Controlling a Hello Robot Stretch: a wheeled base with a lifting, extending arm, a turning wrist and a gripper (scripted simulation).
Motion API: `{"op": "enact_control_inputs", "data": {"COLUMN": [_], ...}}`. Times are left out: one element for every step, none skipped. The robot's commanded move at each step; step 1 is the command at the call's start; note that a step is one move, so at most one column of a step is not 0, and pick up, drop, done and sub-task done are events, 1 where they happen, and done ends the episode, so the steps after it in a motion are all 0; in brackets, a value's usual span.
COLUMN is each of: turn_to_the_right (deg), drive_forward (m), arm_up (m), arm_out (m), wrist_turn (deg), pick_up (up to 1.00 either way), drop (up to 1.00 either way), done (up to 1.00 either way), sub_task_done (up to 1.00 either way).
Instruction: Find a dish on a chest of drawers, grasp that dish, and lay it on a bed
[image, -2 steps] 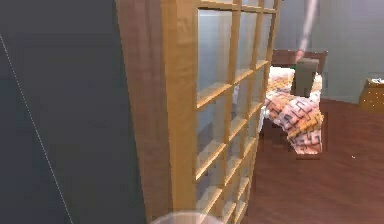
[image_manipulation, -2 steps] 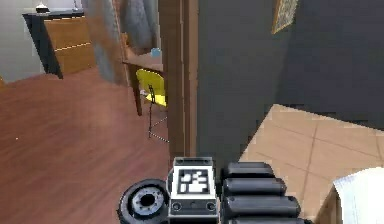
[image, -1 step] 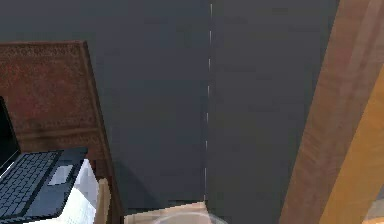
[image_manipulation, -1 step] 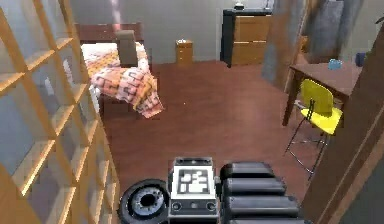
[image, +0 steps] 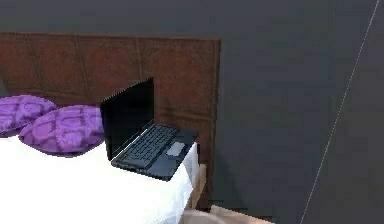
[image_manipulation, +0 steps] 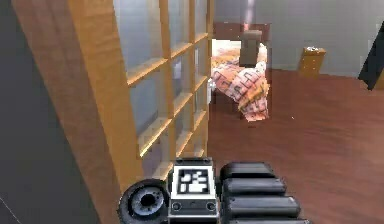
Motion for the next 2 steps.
{"op": "enact_control_inputs", "data": {"turn_to_the_right": [45.0,45.0], "drive_forward": [0.0,0.0], "arm_up": [0.0,0.0], "arm_out": [0.0,0.0], "wrist_turn": [0.0,0.0], "pick_up": [0.0,0.0], "drop": [0.0,0.0], "done": [0.0,0.0], "sub_task_done": [0.0,0.0]}}
